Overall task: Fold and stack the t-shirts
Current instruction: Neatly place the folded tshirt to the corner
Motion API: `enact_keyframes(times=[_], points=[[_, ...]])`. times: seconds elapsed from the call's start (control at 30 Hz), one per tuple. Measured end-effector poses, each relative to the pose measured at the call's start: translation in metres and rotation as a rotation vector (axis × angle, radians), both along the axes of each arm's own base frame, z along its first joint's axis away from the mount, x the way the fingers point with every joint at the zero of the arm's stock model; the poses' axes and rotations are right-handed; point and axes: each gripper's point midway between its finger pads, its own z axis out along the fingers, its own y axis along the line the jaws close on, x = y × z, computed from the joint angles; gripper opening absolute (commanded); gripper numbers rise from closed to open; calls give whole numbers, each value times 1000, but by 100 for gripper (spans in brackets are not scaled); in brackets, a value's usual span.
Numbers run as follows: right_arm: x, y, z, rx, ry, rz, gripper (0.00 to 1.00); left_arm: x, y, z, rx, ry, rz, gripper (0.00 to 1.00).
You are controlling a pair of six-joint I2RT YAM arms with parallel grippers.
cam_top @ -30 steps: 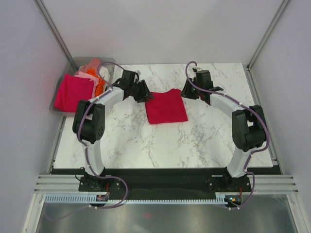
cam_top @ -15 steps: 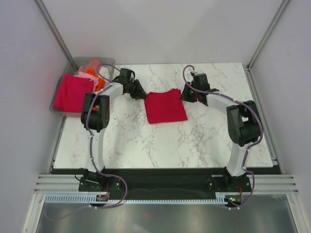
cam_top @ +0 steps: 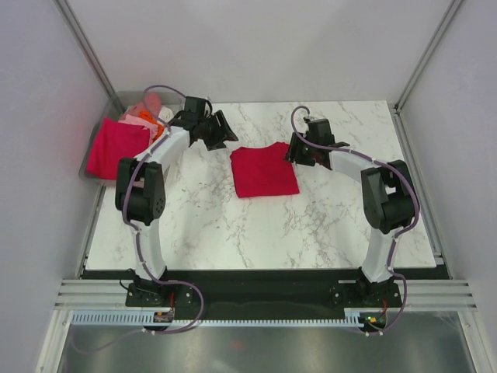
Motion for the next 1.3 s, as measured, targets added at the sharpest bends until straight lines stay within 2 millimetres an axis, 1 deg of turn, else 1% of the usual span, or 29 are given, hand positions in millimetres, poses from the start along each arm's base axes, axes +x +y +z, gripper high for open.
enact_keyframes(times=[0.07,0.13,0.2,0.23,0.27,0.3,0.37,0.4,0.47,0.5,0.53,0.6,0.67,0.7,0.77,0.8,0.87,0.9,0.93,0.97,1.0,1.03,1.07,1.1,1.17,1.2,1.27,1.3], points=[[0,0,-3,-2,6,1,58,-6,1,26,-2,-49,-1,64],[1,1,-8,-7,17,3,57,-14,2,48,-4,-90,-1,64],[-1,0,-16,-12,36,3,55,-24,3,67,-6,-130,-2,65],[-2,0,-19,-16,47,4,53,-30,3,72,-6,-140,-4,65],[-4,0,-22,-19,57,4,52,-37,4,74,-3,-144,-3,65],[-5,-1,-25,-23,67,6,49,-44,5,75,-1,-142,-5,65],[-8,-1,-28,-27,78,11,45,-57,8,73,7,-136,-4,65],[-8,-1,-29,-29,82,14,37,-62,9,72,10,-131,-5,65],[-11,-1,-31,-39,93,23,26,-74,12,65,18,-113,-5,65],[-12,-1,-32,-46,98,27,8,-79,13,61,22,-104,-5,64],[-13,-3,-32,-61,102,31,0,-85,14,59,28,-98,-6,65],[-12,-7,-31,-93,115,23,0,-93,17,56,50,-99,0,64],[-8,-15,-27,-124,121,9,0,-102,18,58,70,-113,1,64],[-6,-22,-25,-143,122,-2,0,-106,17,61,78,-124,-2,64],[-1,-43,-24,-177,127,-35,0,-114,12,70,78,-151,-16,64],[0,-59,-25,-200,138,-57,0,-120,8,74,78,-167,-26,64],[0,-98,-29,-254,171,-122,0,-129,2,78,79,-188,-40,64],[0,-122,-30,-287,191,-166,1,-133,-2,80,78,-198,-49,64],[-1,-150,-30,-326,211,-221,2,-138,-5,79,78,-206,-60,64],[-2,-179,-28,-367,231,-281,5,-143,-9,78,79,-212,-70,64],[-3,-207,-25,-402,243,-343,52,-147,-12,76,82,-212,-79,64],[-4,-233,-20,-436,259,-406,76,-152,-15,72,83,-209,-91,64],[-4,-254,-14,-469,265,-458,85,-155,-17,69,86,-205,-98,64],[-4,-284,-5,-523,276,-547,95,-160,-21,64,91,-200,-110,65],[1,-317,12,-594,269,-652,96,-165,-23,56,101,-191,-120,65],[4,-326,22,-626,255,-689,96,-168,-24,51,106,-186,-123,66],[9,-328,40,-668,225,-726,96,-172,-22,42,116,-175,-123,66],[13,-323,49,-681,203,-730,96,-175,-19,38,124,-171,-118,66]])
